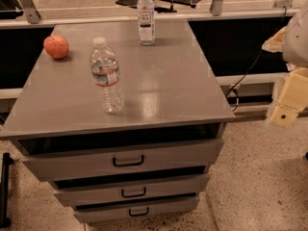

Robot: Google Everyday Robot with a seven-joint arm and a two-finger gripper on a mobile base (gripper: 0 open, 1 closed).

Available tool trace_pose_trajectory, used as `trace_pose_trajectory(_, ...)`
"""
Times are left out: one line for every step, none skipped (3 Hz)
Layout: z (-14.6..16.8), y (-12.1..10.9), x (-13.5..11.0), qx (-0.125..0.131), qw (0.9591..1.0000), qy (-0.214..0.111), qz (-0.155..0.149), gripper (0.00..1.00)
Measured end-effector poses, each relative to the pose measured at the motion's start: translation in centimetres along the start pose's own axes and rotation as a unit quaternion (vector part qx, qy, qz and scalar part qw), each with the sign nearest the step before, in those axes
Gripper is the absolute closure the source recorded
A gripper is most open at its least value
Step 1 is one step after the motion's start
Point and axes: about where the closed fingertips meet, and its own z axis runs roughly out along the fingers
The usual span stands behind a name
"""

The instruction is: Knock blue plastic bottle over

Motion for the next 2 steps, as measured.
trace_pose_trajectory(0.0, 0.0, 0.0, 0.000, 1.0000, 0.000, 0.000, 0.00)
trace_pose_trajectory(0.7, -1.1, -0.1, 0.003, 0.9996, -0.026, 0.007, 0.00)
